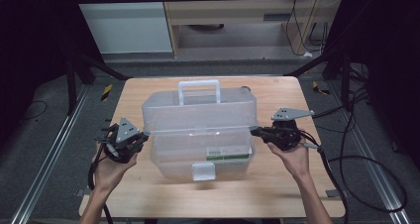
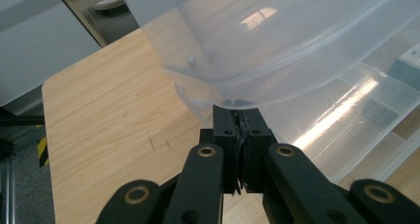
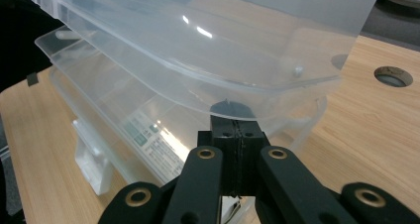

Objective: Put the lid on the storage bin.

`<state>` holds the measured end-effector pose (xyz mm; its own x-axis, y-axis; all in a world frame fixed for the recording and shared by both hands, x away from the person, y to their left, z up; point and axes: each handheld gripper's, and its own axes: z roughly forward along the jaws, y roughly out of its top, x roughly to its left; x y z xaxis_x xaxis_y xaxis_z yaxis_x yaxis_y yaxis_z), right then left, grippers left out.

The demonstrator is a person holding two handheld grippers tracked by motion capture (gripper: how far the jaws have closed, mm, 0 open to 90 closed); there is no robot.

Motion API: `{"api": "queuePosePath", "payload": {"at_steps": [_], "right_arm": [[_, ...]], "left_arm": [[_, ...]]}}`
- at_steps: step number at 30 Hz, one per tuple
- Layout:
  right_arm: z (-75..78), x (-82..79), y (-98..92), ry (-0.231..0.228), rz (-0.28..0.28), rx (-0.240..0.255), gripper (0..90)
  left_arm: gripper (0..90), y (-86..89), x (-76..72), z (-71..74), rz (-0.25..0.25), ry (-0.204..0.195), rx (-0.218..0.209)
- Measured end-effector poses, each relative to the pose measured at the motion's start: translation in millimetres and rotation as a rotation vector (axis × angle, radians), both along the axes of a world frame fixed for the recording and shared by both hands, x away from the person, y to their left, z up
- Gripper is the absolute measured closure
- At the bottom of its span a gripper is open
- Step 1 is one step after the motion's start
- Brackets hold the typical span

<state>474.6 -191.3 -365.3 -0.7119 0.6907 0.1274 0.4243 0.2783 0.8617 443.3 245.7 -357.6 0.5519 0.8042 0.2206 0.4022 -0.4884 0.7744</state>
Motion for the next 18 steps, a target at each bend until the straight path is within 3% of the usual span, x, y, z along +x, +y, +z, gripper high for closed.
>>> {"api": "queuePosePath", "payload": {"at_steps": [13, 18], "right_arm": [[-13.1, -6.8, -4.7, 0.032, -0.015, -0.060, 88.8], [-17.7, -7.4, -5.9, 0.033, -0.026, -0.083, 88.1]], "left_arm": [[87.3, 3.8, -3.7, -14.3, 0.008, 0.026, -0.003], [87.3, 3.9, -3.4, -17.9, 0.006, 0.021, 0.026]]}}
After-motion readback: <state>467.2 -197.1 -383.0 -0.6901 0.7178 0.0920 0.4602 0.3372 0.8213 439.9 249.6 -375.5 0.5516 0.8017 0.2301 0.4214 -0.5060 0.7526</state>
